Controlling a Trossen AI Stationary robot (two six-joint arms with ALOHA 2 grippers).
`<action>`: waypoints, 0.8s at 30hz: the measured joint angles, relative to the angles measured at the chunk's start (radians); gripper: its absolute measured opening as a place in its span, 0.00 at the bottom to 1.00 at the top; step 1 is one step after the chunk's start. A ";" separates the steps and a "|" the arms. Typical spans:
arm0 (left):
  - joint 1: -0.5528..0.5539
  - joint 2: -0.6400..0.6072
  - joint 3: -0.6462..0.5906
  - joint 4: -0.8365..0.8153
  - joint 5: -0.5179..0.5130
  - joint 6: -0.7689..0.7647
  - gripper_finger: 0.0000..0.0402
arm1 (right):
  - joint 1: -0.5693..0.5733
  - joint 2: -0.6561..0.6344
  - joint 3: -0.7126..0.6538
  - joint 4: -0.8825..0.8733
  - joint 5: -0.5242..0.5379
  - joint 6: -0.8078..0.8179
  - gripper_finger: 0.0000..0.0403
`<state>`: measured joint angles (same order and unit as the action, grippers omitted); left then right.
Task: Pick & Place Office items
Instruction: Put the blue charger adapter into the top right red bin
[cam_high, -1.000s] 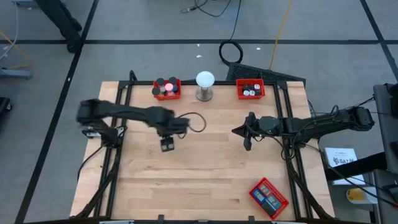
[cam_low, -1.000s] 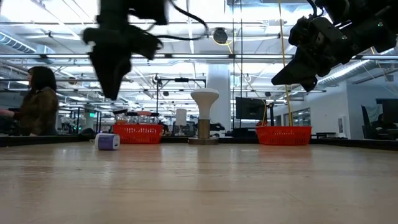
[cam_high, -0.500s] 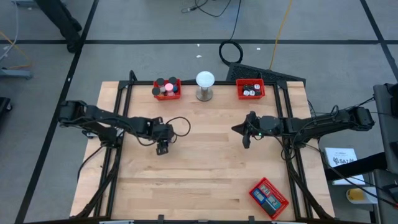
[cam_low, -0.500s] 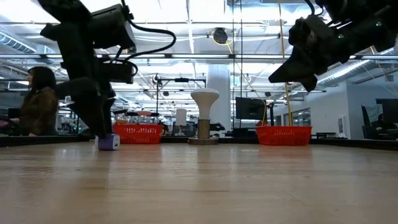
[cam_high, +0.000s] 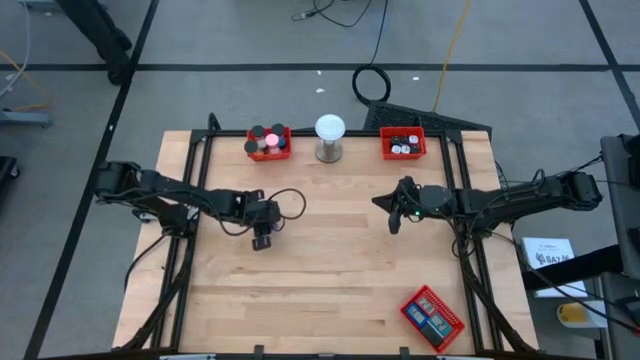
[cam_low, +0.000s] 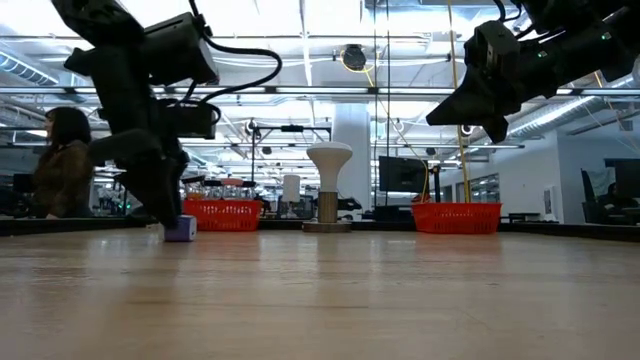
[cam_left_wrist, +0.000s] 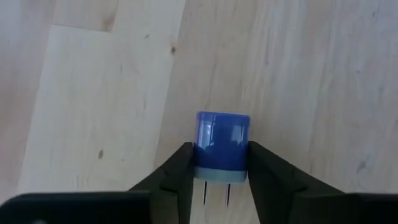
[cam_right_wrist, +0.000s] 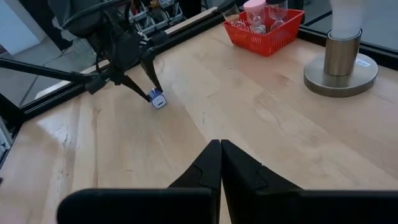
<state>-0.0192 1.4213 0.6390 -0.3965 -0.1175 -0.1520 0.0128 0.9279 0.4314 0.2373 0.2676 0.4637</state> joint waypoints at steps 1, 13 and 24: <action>0.000 0.005 0.001 0.008 0.006 -0.002 0.30 | 0.000 0.000 0.000 0.001 0.000 0.000 0.00; 0.122 0.086 0.161 0.310 0.116 -0.475 0.30 | 0.000 0.000 0.000 -0.001 -0.006 -0.005 0.00; 0.128 0.513 0.573 0.435 0.173 -0.894 0.30 | 0.002 0.000 0.000 0.028 -0.050 -0.027 0.00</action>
<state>0.1092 1.9346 1.2122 0.0382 0.0555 -1.0462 0.0145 0.9279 0.4316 0.2653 0.2179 0.4366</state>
